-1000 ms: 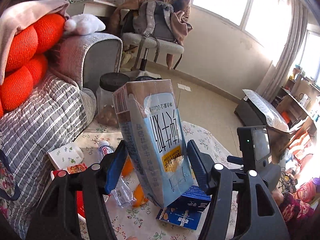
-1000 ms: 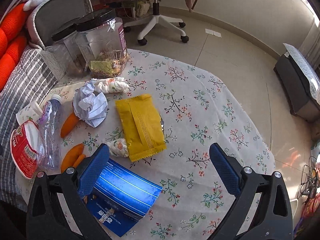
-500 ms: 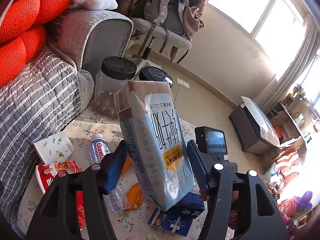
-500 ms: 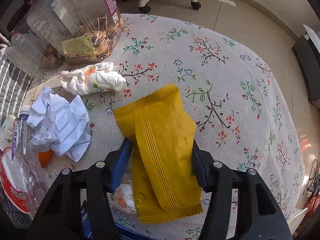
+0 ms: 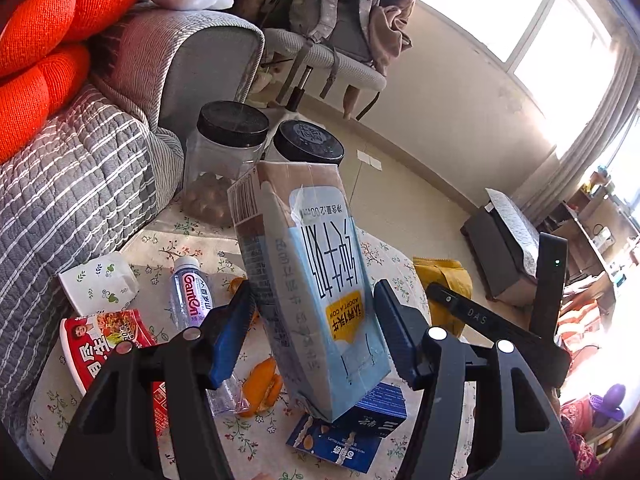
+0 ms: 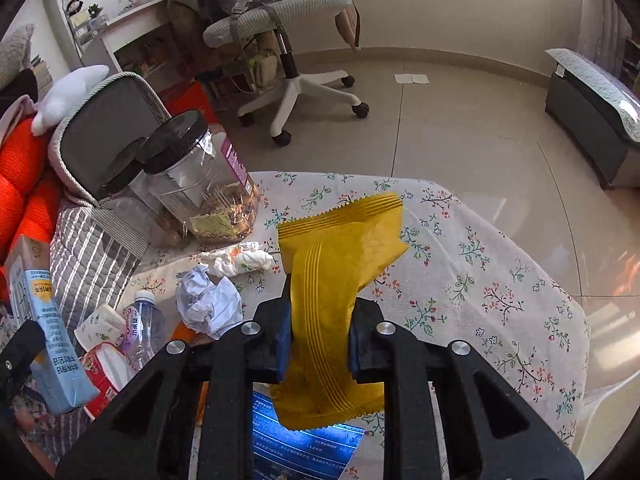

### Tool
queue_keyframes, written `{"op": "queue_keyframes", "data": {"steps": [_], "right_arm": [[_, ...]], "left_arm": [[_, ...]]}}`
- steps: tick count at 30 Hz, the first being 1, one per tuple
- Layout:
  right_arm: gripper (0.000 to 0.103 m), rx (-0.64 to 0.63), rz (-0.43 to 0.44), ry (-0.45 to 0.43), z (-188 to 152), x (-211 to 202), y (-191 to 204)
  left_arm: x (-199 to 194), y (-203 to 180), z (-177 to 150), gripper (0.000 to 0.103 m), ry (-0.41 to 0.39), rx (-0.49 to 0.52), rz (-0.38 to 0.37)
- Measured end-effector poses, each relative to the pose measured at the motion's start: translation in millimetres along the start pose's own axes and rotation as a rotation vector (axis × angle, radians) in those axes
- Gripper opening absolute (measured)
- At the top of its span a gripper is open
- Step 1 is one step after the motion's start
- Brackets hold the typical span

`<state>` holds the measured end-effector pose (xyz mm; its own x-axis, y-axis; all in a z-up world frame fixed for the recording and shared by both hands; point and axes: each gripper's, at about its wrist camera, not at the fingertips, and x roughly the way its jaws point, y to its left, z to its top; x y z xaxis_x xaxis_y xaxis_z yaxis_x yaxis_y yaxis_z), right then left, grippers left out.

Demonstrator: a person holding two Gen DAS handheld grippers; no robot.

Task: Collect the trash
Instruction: 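Lift the milk carton with the left gripper while the right gripper lifts the yellow wrapper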

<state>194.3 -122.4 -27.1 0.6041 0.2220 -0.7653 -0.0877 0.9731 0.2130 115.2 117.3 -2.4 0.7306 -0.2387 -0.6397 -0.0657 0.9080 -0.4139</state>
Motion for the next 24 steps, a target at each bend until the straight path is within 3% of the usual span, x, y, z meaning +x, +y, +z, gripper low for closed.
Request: {"op": "queue_keyframes", "data": {"steps": [12,16,24], "right_arm": [[0.021,-0.04,-0.091,-0.253,-36,-98,-8],[0.021,-0.022,-0.134,-0.302,-52,-123,-19],[0.021,0.051,-0.234,-0.345,-77,-157,-61]], "left_arm": [[-23,-37,-26,0.061,-0.066,0.117,0.027],[-26,-50,-38,0.061,-0.082,0.166,0.057],[-35,-85,-65,0.061,-0.088,0.208,0.043]]}}
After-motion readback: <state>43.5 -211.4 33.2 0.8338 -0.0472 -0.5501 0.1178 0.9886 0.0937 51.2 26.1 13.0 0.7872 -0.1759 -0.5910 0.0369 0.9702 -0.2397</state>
